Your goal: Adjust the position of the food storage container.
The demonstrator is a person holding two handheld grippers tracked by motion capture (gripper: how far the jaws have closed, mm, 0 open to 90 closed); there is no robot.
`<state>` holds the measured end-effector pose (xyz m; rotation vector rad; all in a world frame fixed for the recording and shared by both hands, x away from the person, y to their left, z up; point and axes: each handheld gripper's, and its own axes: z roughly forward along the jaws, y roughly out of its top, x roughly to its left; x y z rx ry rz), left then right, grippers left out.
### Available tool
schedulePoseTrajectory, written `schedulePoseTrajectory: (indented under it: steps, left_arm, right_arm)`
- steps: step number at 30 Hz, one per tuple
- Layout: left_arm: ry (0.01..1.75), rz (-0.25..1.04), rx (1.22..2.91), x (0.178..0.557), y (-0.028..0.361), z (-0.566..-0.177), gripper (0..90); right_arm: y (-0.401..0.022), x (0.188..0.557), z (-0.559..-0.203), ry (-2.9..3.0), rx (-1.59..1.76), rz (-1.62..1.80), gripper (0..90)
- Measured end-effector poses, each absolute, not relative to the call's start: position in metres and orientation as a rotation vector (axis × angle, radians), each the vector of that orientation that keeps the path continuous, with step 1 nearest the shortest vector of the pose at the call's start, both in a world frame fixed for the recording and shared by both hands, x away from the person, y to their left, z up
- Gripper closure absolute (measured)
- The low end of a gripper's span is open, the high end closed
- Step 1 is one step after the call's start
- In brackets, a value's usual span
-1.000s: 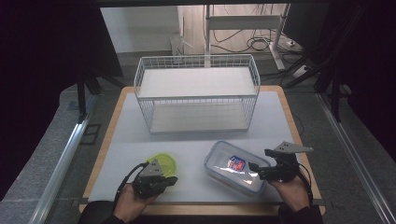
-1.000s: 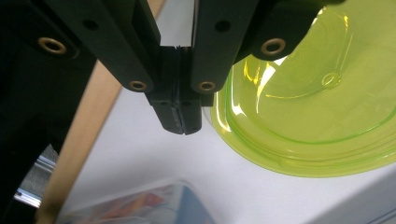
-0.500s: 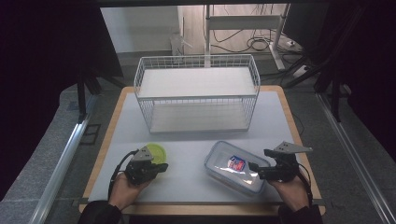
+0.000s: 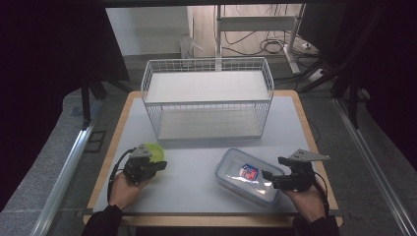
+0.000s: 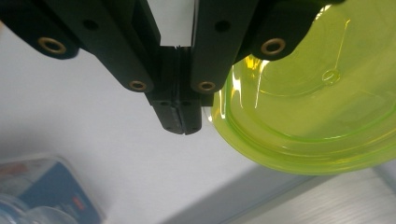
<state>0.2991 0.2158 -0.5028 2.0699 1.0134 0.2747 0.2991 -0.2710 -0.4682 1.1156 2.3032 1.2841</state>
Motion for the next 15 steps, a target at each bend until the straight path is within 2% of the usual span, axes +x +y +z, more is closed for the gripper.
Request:
schedulePoseTrajectory:
  steps: [15]
  left_arm:
    - [1.099, 0.342, 2.056, 0.323, 0.243, -0.504, 89.8]
  right_arm:
    - [-0.271, 0.299, -0.469, 2.302, 1.112, 1.277, 15.1]
